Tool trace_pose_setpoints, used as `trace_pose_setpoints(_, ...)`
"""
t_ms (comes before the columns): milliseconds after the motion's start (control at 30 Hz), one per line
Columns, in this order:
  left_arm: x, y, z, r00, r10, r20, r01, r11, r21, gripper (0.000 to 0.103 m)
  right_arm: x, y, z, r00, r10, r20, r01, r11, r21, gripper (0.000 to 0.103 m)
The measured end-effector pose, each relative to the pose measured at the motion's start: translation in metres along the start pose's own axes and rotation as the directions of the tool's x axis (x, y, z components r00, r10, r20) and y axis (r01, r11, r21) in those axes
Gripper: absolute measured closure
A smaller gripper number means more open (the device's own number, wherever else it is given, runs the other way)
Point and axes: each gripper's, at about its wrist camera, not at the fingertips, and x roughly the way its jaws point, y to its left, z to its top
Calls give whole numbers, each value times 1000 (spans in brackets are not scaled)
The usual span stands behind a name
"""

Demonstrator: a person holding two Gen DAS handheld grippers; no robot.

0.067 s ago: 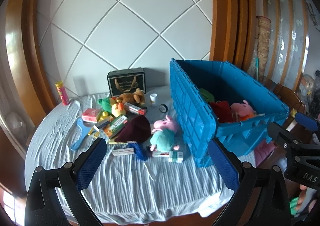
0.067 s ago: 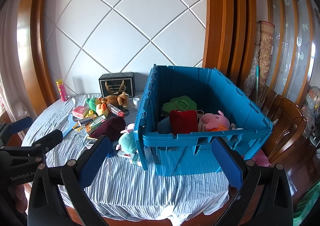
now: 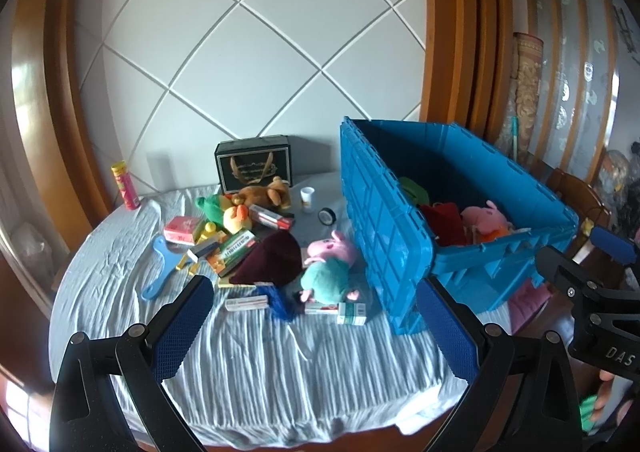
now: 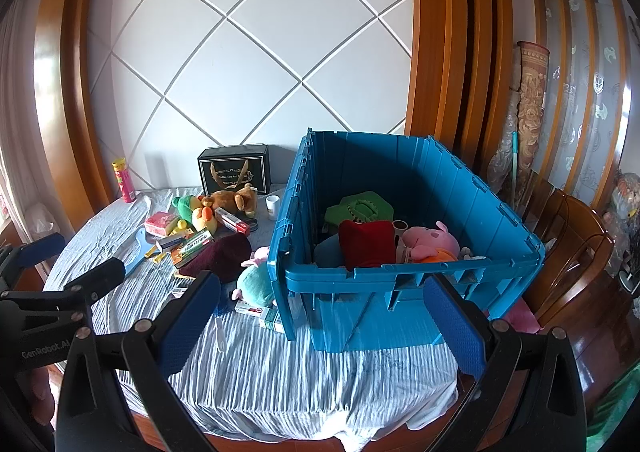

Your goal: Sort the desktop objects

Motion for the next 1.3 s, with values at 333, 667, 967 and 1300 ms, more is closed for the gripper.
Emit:
trace_pose_setpoints(333, -1, 0, -1, 1000, -9, 8, 9, 1000, -1, 1, -2, 3, -2, 1000, -2, -5, 2, 1000, -6, 0)
trace_pose_setpoints(667, 1, 0, -1, 1000, -16, 12, 16, 1000, -2, 1, 2, 3, -5, 1000, -5, -9, 5, 1000, -9, 0)
trace_pose_setpoints(967, 2, -1, -2, 1000, -18, 14, 18, 1000, 2, 1, 2, -1, -3, 1000, -3, -13, 3, 1000, -3, 0)
trace_pose_setpoints(1300, 2, 0, -3, 1000, -16, 10, 16, 1000, -1, 1, 4, -2, -4, 1000, -3, -17, 3, 1000, -1, 0)
